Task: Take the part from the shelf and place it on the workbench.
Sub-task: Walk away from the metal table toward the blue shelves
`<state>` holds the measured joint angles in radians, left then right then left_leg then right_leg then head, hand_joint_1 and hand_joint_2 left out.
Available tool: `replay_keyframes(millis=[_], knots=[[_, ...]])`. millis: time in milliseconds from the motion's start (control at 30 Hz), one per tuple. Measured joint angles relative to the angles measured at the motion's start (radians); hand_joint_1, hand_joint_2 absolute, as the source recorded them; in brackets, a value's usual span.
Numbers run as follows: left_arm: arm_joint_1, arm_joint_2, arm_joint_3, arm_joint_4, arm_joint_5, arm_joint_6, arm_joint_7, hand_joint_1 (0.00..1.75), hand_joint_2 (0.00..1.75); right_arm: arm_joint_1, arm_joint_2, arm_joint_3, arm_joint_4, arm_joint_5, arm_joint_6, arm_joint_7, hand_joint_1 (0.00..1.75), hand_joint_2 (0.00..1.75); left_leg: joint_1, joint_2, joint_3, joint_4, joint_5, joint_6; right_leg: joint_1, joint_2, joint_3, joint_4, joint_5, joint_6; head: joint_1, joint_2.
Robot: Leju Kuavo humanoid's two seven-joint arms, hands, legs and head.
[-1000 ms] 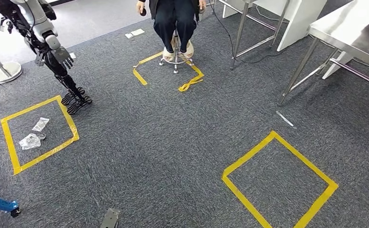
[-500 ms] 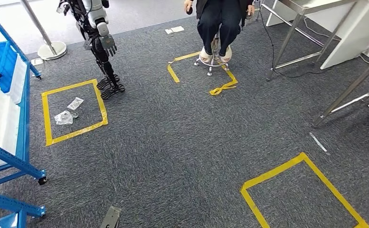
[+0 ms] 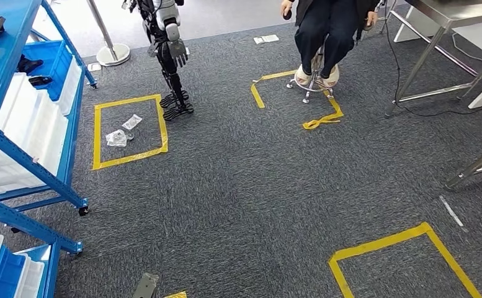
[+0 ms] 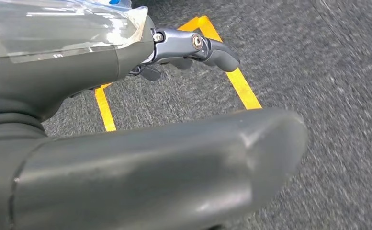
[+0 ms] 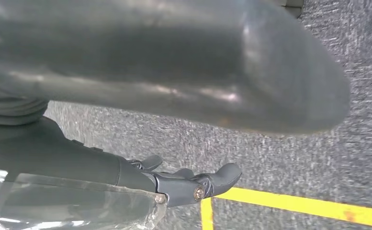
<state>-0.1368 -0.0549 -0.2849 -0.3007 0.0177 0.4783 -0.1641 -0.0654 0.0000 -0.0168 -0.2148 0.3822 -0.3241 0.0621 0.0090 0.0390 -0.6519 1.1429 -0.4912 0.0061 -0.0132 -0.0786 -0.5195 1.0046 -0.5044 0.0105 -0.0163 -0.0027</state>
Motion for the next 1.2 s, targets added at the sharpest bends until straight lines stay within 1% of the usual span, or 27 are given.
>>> replay_keyframes(millis=[67, 100, 167, 200, 233, 300, 367, 400, 433, 467, 500, 533, 567, 600, 667, 700, 733, 800, 867, 900, 933, 967, 1033, 1100, 1133, 1167, 1200], knots=[[-0.005, 0.0, -0.002, -0.001, -0.005, 0.001, 0.003, 0.0, 0.0, -0.001, 0.0, 0.0, 0.0, -0.002, 0.0, 0.002, 0.0, 0.0, -0.006, 0.041, 0.05, -0.096, 0.027, 0.008, 0.009, -0.019, 0.004, 0.001, -0.006, 0.008, 0.001, 0.0], [-0.007, -0.001, -0.003, -0.001, -0.008, 0.001, 0.005, 0.0, 0.0, -0.001, 0.0, 0.0, 0.0, -0.002, 0.0, 0.003, 0.0, 0.0, -0.011, 0.047, 0.056, -0.112, 0.027, 0.013, 0.013, -0.03, 0.006, 0.001, -0.009, 0.013, 0.003, 0.0], [-0.008, -0.001, -0.007, -0.001, -0.014, 0.002, 0.01, 0.0, 0.0, -0.003, 0.001, 0.0, 0.0, -0.003, 0.0, 0.003, 0.0, 0.0, -0.013, 0.02, 0.054, -0.117, 0.032, 0.024, 0.015, -0.047, 0.009, 0.0, -0.013, 0.021, 0.006, 0.0], [-0.008, -0.001, -0.008, -0.001, -0.016, 0.002, 0.013, 0.0, 0.0, -0.004, 0.002, 0.0, 0.0, -0.003, 0.0, 0.003, 0.0, 0.0, -0.011, 0.008, 0.055, -0.12, 0.035, 0.03, 0.012, -0.033, 0.006, 0.009, -0.02, 0.025, 0.007, 0.0], [-0.01, 0.0, -0.009, -0.001, -0.019, 0.004, 0.017, 0.0, 0.0, -0.004, 0.003, 0.0, 0.0, -0.003, -0.001, 0.003, 0.0, 0.0, -0.009, -0.004, 0.055, -0.124, 0.039, 0.037, 0.01, -0.008, -0.004, 0.034, -0.036, 0.027, 0.007, 0.0], [-0.014, -0.001, -0.013, -0.001, -0.024, 0.007, 0.023, 0.0, 0.0, -0.001, 0.005, 0.0, 0.0, -0.003, -0.001, 0.003, 0.0, 0.0, -0.006, -0.029, 0.054, -0.126, 0.044, 0.047, 0.006, 0.054, -0.054, 0.145, -0.087, 0.023, 0.01, 0.0], [-0.016, -0.003, -0.018, -0.001, -0.027, 0.01, 0.027, 0.0, 0.0, 0.003, 0.005, 0.0, 0.0, -0.004, 0.0, 0.004, 0.0, 0.0, -0.006, -0.059, 0.051, -0.126, 0.046, 0.051, 0.004, 0.072, -0.117, 0.272, -0.129, 0.022, 0.012, 0.0], [-0.016, -0.004, -0.02, -0.001, -0.027, 0.01, 0.028, 0.0, 0.0, 0.004, 0.005, 0.0, 0.0, -0.004, 0.001, 0.004, 0.0, 0.0, -0.006, -0.075, 0.051, -0.126, 0.047, 0.051, 0.003, 0.075, -0.133, 0.297, -0.131, 0.027, 0.012, 0.0], [-0.015, -0.004, -0.021, -0.001, -0.027, 0.011, 0.029, 0.0, 0.0, 0.005, 0.005, 0.0, 0.001, -0.004, 0.003, 0.005, 0.0, 0.0, -0.005, -0.089, 0.051, -0.126, 0.048, 0.049, 0.0, 0.076, -0.127, 0.279, -0.116, 0.036, 0.012, 0.0], [-0.015, -0.003, -0.022, -0.001, -0.027, 0.011, 0.029, 0.0, 0.0, 0.004, 0.005, 0.0, 0.001, -0.004, 0.006, 0.006, 0.0, 0.0, -0.003, -0.103, 0.052, -0.125, 0.049, 0.047, -0.004, 0.082, -0.103, 0.223, -0.087, 0.046, 0.012, 0.0], [-0.015, -0.003, -0.023, -0.001, -0.027, 0.011, 0.029, 0.0, 0.0, 0.003, 0.005, 0.0, 0.001, -0.004, 0.008, 0.006, 0.0, 0.0, -0.002, -0.116, 0.051, -0.124, 0.051, 0.043, -0.011, 0.102, -0.07, 0.147, -0.056, 0.057, 0.012, 0.0], [-0.016, -0.003, -0.023, -0.001, -0.027, 0.011, 0.029, 0.0, 0.0, 0.002, 0.006, 0.0, 0.001, -0.004, 0.011, 0.006, 0.0, 0.0, -0.003, -0.129, 0.049, -0.122, 0.051, 0.037, -0.015, 0.123, -0.042, 0.08, -0.03, 0.061, 0.014, 0.0], [-0.016, -0.003, -0.024, -0.001, -0.027, 0.011, 0.029, 0.0, 0.0, 0.002, 0.006, 0.0, 0.001, -0.004, 0.013, 0.006, 0.0, 0.0, -0.004, -0.139, 0.047, -0.121, 0.052, 0.031, -0.018, 0.139, -0.023, 0.035, -0.014, 0.06, 0.014, 0.0], [-0.016, -0.002, -0.024, -0.001, -0.027, 0.012, 0.029, 0.0, 0.0, 0.001, 0.007, 0.0, 0.001, -0.004, 0.014, 0.006, 0.0, 0.0, -0.005, -0.149, 0.044, -0.121, 0.054, 0.024, -0.018, 0.149, -0.015, 0.015, -0.007, 0.054, 0.013, 0.0], [-0.014, 0.0, -0.024, -0.001, -0.027, 0.012, 0.029, 0.0, 0.0, 0.0, 0.009, 0.0, 0.002, -0.004, 0.016, 0.006, 0.0, 0.0, -0.003, -0.162, 0.039, -0.125, 0.06, 0.01, -0.014, 0.131, -0.012, 0.012, -0.002, 0.036, 0.011, 0.0], [-0.013, 0.001, -0.024, -0.001, -0.027, 0.012, 0.029, 0.0, 0.0, -0.001, 0.009, -0.001, 0.002, -0.004, 0.017, 0.006, 0.0, 0.0, -0.003, -0.15, 0.035, -0.122, 0.058, 0.005, -0.015, 0.121, -0.01, 0.011, 0.002, 0.028, 0.009, 0.0], [-0.012, 0.001, -0.024, -0.001, -0.027, 0.012, 0.029, 0.0, 0.0, -0.002, 0.01, -0.001, 0.002, -0.004, 0.018, 0.005, 0.0, 0.0, -0.002, -0.126, 0.025, -0.103, 0.044, 0.001, -0.016, 0.11, -0.01, 0.01, 0.005, 0.02, 0.007, 0.0], [-0.013, 0.002, -0.025, -0.001, -0.027, 0.012, 0.029, 0.0, 0.0, 0.0, 0.008, -0.001, 0.002, -0.004, 0.021, 0.004, 0.0, 0.0, -0.003, -0.067, -0.019, -0.003, -0.017, -0.004, -0.014, 0.084, -0.012, 0.008, 0.006, 0.008, 0.001, 0.0], [-0.015, 0.001, -0.025, -0.001, -0.028, 0.012, 0.03, 0.0, 0.0, 0.003, 0.007, -0.001, 0.002, -0.005, 0.021, 0.004, 0.0, 0.0, -0.001, -0.048, -0.077, 0.126, -0.076, -0.008, -0.008, 0.055, -0.013, 0.009, 0.004, 0.003, -0.001, 0.0], [-0.014, 0.001, -0.025, -0.001, -0.029, 0.012, 0.031, 0.0, 0.0, 0.003, 0.007, -0.001, 0.002, -0.005, 0.022, 0.004, 0.0, 0.0, 0.0, -0.047, -0.09, 0.157, -0.083, -0.009, -0.006, 0.041, -0.013, 0.009, 0.003, 0.002, -0.001, 0.0], [-0.014, 0.001, -0.025, -0.001, -0.029, 0.012, 0.032, 0.0, 0.0, 0.002, 0.007, -0.001, 0.002, -0.005, 0.022, 0.003, 0.0, 0.0, 0.0, -0.044, -0.083, 0.15, -0.072, -0.008, -0.004, 0.029, -0.013, 0.009, 0.003, 0.001, -0.001, 0.0], [-0.013, 0.001, -0.025, -0.001, -0.029, 0.012, 0.033, 0.0, 0.0, 0.001, 0.007, -0.001, 0.002, -0.004, 0.023, 0.003, 0.0, 0.0, 0.001, -0.038, -0.057, 0.106, -0.046, -0.006, -0.004, 0.017, -0.012, 0.009, 0.002, 0.001, -0.001, 0.0], [-0.015, 0.002, -0.025, -0.001, -0.027, 0.012, 0.034, 0.0, 0.0, -0.003, 0.008, -0.001, 0.002, 0.0, 0.027, 0.003, 0.0, 0.0, -0.005, 0.005, 0.021, -0.03, 0.007, 0.003, 0.001, -0.003, -0.007, 0.009, -0.002, 0.003, -0.002, 0.0], [-0.018, 0.003, -0.025, -0.001, -0.026, 0.012, 0.033, 0.0, 0.0, -0.007, 0.008, -0.001, 0.002, 0.003, 0.031, 0.004, 0.0, 0.0, -0.014, 0.036, 0.061, -0.107, 0.024, 0.014, 0.008, -0.021, -0.004, 0.01, -0.006, 0.009, -0.001, 0.0], [-0.019, 0.004, -0.025, -0.002, -0.025, 0.012, 0.032, 0.0, 0.0, -0.008, 0.008, -0.001, 0.002, 0.004, 0.031, 0.005, 0.0, 0.0, -0.019, 0.034, 0.06, -0.113, 0.021, 0.018, 0.011, -0.031, -0.002, 0.009, -0.008, 0.013, 0.0, 0.0], [-0.018, 0.004, -0.025, -0.002, -0.024, 0.012, 0.032, 0.0, 0.0, -0.011, 0.008, -0.001, 0.002, 0.005, 0.032, 0.006, 0.0, 0.0, -0.02, 0.02, 0.059, -0.116, 0.023, 0.024, 0.011, -0.041, 0.001, 0.007, -0.009, 0.017, 0.001, 0.0], [-0.017, 0.005, -0.025, -0.002, -0.023, 0.012, 0.031, 0.0, 0.0, -0.013, 0.008, -0.001, 0.001, 0.005, 0.032, 0.007, 0.0, 0.0, -0.018, 0.009, 0.06, -0.12, 0.026, 0.029, 0.01, -0.04, 0.001, 0.01, -0.013, 0.022, 0.001, 0.0]])
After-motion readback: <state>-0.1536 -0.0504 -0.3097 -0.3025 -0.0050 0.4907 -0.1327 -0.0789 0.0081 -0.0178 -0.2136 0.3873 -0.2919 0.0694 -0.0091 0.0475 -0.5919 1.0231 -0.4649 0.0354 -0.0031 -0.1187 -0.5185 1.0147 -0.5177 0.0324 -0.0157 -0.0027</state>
